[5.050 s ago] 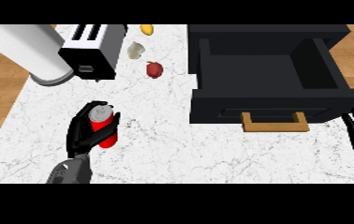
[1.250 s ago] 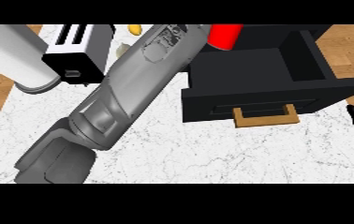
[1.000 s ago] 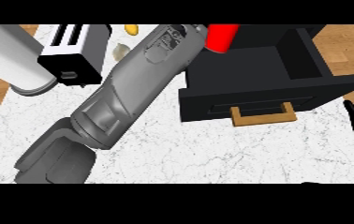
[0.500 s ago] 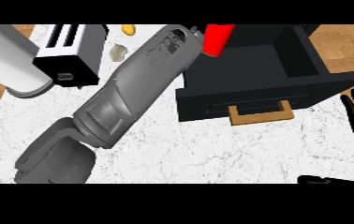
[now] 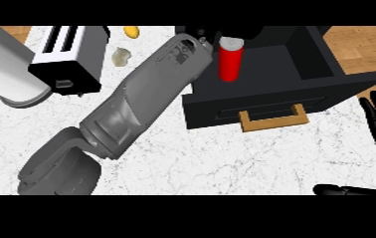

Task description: Pick up the can, place it into the drawer and close the drawer

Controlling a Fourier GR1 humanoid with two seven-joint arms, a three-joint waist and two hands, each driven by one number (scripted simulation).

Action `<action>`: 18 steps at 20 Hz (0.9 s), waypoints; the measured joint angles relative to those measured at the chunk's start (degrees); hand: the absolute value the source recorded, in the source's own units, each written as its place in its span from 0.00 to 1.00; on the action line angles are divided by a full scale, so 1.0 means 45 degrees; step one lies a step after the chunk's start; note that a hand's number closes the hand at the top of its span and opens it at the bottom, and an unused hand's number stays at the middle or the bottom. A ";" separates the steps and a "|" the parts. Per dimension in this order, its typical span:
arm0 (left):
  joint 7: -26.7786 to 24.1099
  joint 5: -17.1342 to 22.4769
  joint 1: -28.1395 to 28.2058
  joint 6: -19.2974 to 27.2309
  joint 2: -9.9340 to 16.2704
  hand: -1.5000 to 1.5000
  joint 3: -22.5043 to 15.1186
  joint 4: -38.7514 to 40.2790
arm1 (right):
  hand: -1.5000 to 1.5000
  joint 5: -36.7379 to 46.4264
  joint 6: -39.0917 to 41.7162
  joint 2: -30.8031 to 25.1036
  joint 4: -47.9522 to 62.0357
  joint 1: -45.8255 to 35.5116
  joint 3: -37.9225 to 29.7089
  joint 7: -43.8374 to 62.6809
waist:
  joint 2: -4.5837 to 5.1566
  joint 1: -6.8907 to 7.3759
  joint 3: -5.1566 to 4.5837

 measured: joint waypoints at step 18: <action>-0.0685 0.1463 0.0365 0.1220 0.0000 0.00 -0.0280 -0.0086 | 0.00 0.1552 0.0058 -0.0844 -0.1005 -0.0350 0.0201 -0.0434 | 0.0031 -0.0048 -0.0019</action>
